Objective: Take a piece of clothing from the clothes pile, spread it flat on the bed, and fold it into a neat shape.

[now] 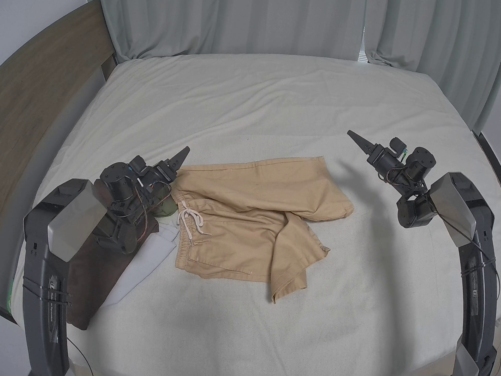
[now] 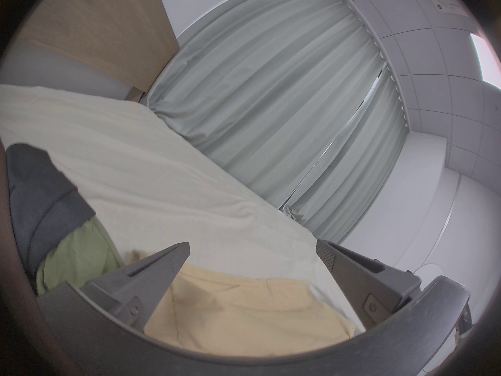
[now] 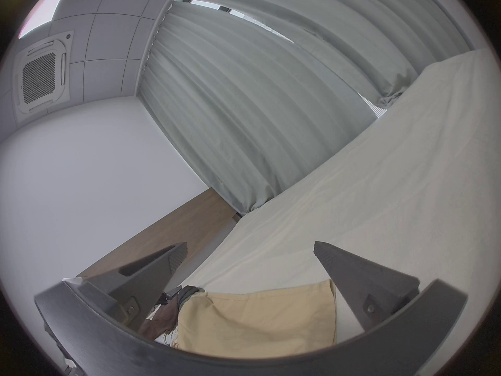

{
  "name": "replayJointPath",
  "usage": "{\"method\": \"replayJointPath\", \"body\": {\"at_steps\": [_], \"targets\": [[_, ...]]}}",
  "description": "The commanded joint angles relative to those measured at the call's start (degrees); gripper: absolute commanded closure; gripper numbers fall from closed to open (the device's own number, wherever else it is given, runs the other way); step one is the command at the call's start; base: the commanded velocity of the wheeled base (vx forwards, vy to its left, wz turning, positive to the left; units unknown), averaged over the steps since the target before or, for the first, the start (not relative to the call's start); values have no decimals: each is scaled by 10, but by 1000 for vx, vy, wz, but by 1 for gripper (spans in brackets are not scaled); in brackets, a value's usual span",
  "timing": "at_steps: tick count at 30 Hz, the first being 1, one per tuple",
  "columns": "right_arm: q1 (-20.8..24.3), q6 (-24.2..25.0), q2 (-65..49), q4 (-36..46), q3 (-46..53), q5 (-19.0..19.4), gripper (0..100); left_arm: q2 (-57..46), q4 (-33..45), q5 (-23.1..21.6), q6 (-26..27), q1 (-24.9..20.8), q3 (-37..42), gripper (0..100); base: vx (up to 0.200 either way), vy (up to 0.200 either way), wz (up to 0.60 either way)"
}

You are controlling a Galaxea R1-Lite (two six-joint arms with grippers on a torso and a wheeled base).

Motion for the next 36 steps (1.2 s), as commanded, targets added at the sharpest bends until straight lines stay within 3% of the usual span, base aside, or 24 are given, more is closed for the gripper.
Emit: {"method": "replayJointPath", "body": {"at_steps": [1,2,6,14,25,31,36], "targets": [[7,-3,-48,-40,104,0,0,-41,0,-1,0,3,71,0,0,0,0],[7,-3,-48,-40,104,0,0,-41,0,-1,0,3,71,0,0,0,0],[21,-5,-95,-97,229,0,0,-123,-13,-15,3,1,193,0,0,0,0],[37,-54,-169,-99,378,0,0,-211,-36,-57,4,4,316,0,0,0,0],[78,-82,-286,-100,580,15,0,-253,-85,-87,42,13,403,0,0,0,0],[84,-94,-307,-100,621,19,0,-249,-87,-124,96,15,445,0,0,0,0],[82,-99,-302,-100,632,19,0,-247,-87,-127,125,17,464,0,0,0,0]]}}
